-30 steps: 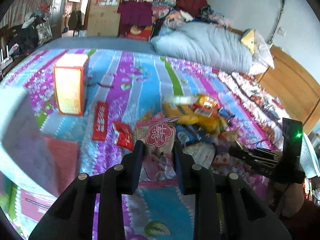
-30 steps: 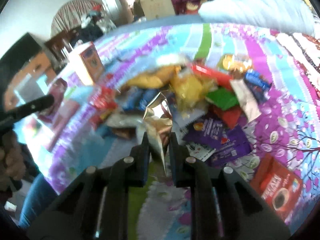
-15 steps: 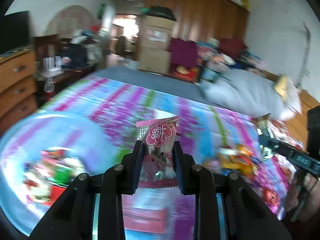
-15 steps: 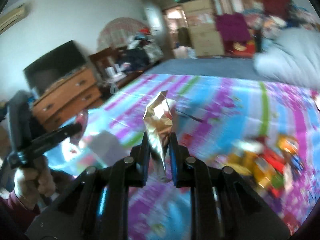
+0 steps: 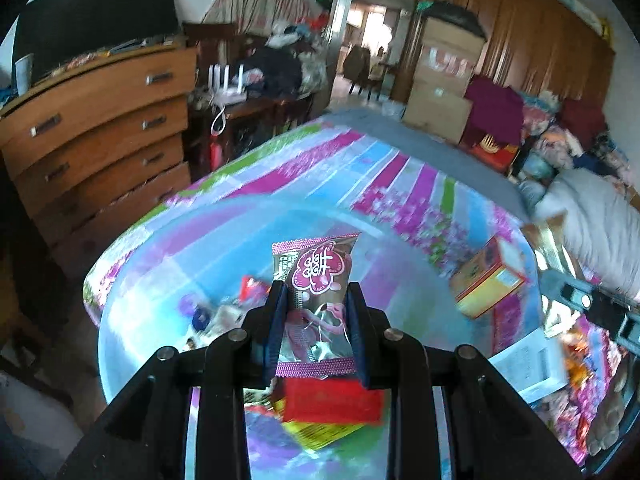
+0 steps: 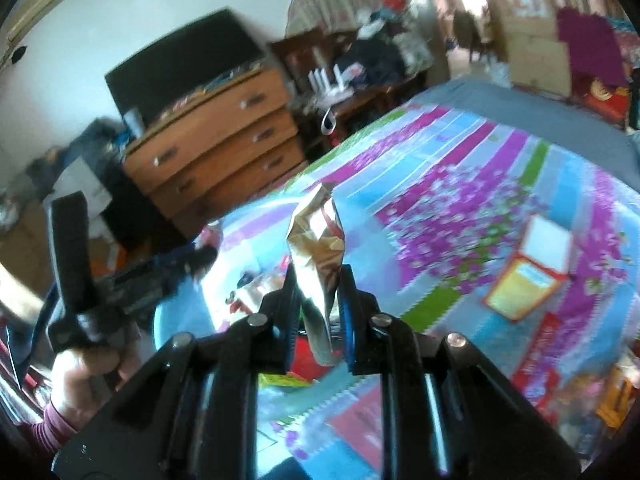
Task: Organize snacks
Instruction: 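Carry both packets over the clear plastic bowl and open both tools to drop them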
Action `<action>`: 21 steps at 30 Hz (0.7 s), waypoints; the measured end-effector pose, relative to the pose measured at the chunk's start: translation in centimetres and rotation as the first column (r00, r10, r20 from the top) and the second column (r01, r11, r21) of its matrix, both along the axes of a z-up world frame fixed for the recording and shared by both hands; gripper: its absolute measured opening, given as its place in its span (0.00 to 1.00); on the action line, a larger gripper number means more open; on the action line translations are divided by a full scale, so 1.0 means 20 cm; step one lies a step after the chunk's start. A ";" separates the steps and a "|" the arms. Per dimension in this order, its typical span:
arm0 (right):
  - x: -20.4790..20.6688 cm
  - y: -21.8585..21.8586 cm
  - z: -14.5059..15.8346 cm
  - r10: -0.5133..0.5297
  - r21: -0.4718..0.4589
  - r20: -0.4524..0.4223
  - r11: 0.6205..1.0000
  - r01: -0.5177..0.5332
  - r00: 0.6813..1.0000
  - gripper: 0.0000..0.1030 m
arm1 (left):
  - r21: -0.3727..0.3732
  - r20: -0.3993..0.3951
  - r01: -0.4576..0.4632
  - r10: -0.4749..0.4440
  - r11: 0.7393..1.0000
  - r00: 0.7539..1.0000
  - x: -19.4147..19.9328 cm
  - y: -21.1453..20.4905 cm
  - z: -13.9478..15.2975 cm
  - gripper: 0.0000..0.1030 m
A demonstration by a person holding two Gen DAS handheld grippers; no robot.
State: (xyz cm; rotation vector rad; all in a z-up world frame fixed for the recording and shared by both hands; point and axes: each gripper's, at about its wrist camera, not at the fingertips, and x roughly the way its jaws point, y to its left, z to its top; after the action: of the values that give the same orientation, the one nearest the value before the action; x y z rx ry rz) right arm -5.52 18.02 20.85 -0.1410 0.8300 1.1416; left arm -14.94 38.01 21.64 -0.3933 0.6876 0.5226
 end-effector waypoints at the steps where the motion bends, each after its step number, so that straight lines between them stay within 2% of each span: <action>1: -0.01 0.05 -0.04 0.011 -0.022 -0.013 1.000 -0.011 1.000 0.18 | -0.006 -0.017 0.001 -0.001 1.000 1.000 -0.01 0.00 -0.03 0.29; 7: -0.05 0.22 -0.20 0.031 -0.131 -0.062 0.991 -0.039 0.998 0.18 | -0.076 -0.098 -0.017 0.009 0.997 0.995 -0.05 0.04 -0.21 0.29; 11: -0.07 0.26 -0.28 0.031 -0.165 -0.086 0.985 -0.045 0.996 0.18 | -0.101 -0.137 -0.023 0.009 0.995 0.990 -0.05 0.06 -0.28 0.29; 21: -0.09 0.28 -0.28 0.042 -0.175 -0.097 0.983 -0.059 0.994 0.21 | -0.133 -0.170 -0.038 0.015 0.990 0.985 -0.02 0.09 -0.32 0.32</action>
State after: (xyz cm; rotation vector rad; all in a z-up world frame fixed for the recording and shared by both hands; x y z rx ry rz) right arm -7.39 23.62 15.22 -0.2592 1.0161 1.1279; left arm -15.39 39.86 15.14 -0.4908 0.8854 0.5400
